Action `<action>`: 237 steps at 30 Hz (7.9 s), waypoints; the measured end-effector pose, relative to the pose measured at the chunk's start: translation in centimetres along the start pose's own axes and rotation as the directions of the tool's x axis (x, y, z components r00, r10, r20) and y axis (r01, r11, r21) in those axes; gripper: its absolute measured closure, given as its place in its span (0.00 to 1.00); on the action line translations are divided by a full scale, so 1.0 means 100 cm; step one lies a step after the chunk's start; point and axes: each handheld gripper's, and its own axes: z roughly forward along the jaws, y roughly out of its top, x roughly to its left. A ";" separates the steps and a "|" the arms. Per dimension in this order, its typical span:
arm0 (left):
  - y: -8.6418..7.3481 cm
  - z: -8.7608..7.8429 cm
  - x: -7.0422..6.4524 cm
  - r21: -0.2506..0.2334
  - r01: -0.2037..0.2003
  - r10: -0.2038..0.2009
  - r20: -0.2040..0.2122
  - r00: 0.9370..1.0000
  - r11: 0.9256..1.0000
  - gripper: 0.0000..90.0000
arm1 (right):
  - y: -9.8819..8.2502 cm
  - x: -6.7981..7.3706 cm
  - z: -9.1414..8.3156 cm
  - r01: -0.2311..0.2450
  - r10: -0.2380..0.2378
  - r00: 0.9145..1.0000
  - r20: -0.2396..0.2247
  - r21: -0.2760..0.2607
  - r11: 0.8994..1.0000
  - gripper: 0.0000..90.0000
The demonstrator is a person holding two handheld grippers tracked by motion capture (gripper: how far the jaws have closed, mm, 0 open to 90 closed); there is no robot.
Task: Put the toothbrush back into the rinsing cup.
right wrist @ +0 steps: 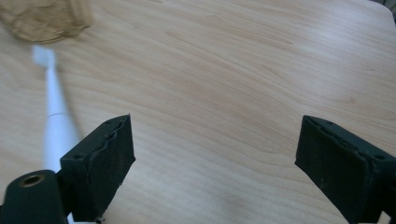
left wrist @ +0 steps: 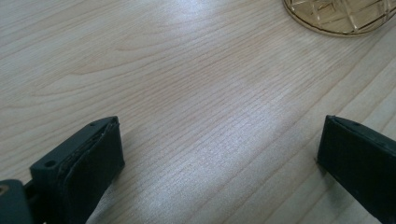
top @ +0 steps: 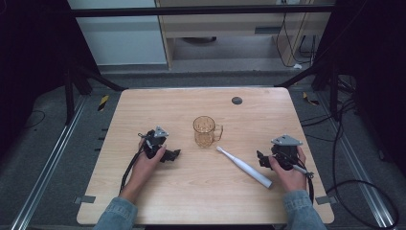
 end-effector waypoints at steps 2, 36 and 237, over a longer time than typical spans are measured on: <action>0.000 0.000 0.000 0.000 0.000 0.000 0.000 1.000 1.000 0.00 | 0.002 0.007 -0.006 0.038 -0.037 0.999 -0.016 0.011 0.999 0.12; 0.001 0.001 0.000 -0.001 0.009 -0.009 0.002 1.000 1.000 0.00 | 0.033 0.060 0.012 0.270 -0.199 0.946 -0.256 0.283 0.920 0.27; 0.002 0.003 0.003 -0.001 0.009 -0.009 0.001 1.000 1.000 0.00 | 0.208 0.126 0.019 -0.030 0.044 0.998 0.048 -0.267 0.963 0.74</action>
